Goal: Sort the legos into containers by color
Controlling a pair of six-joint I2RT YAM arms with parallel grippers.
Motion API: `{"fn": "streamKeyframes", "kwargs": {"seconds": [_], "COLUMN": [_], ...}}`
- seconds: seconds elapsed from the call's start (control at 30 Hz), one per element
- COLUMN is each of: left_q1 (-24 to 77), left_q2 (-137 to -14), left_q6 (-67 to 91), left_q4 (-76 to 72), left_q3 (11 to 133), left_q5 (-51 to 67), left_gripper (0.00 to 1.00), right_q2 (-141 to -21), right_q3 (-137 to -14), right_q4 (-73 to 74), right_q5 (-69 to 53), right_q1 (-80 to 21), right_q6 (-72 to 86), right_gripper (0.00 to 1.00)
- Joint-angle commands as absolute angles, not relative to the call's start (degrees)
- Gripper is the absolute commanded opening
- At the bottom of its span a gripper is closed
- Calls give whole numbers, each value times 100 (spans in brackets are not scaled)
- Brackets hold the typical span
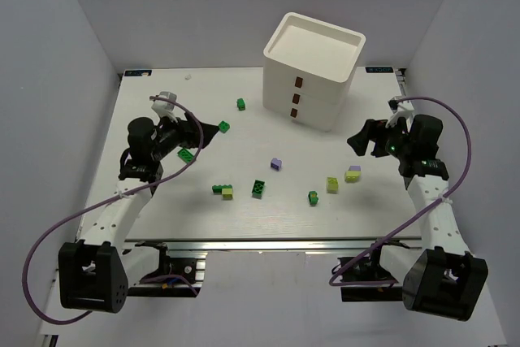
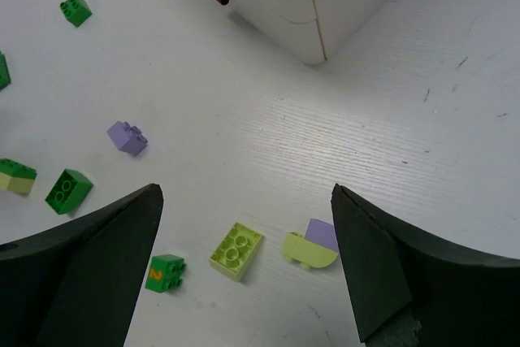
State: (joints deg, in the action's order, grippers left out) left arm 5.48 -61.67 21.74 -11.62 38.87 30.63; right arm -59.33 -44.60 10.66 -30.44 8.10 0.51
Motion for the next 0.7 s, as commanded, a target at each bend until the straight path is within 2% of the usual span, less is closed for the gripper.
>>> {"fn": "streamKeyframes", "kwargs": {"seconds": [0.0, 0.07, 0.17, 0.27, 0.33, 0.4, 0.43, 0.47, 0.53, 0.57, 0.6, 0.63, 0.67], "left_q1": [554, 615, 817, 1159, 1483, 1713, 1810, 1976, 2100, 2101, 2170, 2171, 2171], "left_q2": [-6362, -6740, -7188, -7714, -8084, -8697, -8901, -9103, -9649, -9807, -10096, -10255, -10431], "left_q6": [2416, 2548, 2558, 2531, 2392, 2198, 2041, 1969, 1794, 1776, 1775, 1889, 1933], "left_q4": [-1573, -1530, -1372, -1266, -1134, -837, -774, -608, -589, -824, -1018, -1220, -1413], "left_q3": [4051, 4218, 4631, 5122, 5665, 6071, 6265, 6649, 6968, 7126, 7180, 7215, 7285], "left_q5": [3392, 3656, 3578, 3402, 3288, 2929, 2788, 2647, 2374, 2312, 2268, 2241, 2276], "left_gripper": [98, 96, 84, 34, 22, 27, 45, 53, 61, 68, 69, 70, 71], "right_q2": [-5941, -5906, -5897, -6055, -6283, -6407, -6529, -6600, -6836, -6925, -6987, -7066, -7084], "right_q3": [-4772, -4755, -4886, -5325, -5745, -5775, -5705, -5469, -5361, -5379, -5362, -5335, -5318], "right_q4": [1239, 1265, 1423, 1888, 2257, 2154, 1657, 1417, 1309, 1362, 1380, 1362, 1310], "right_q5": [-3549, -3848, -4560, -5254, -5413, -5650, -5747, -5905, -6108, -6100, -6091, -6082, -6073], "right_q1": [879, 862, 826, 712, 615, 615, 607, 615, 598, 615, 607, 633, 633], "right_q6": [132, -165, -831, -1648, -1792, -1663, -1374, -1154, -897, -870, -835, -748, -669], "right_gripper": [89, 89, 89, 89, 89, 89, 89, 88, 50, 24, 5, 7, 12]}}
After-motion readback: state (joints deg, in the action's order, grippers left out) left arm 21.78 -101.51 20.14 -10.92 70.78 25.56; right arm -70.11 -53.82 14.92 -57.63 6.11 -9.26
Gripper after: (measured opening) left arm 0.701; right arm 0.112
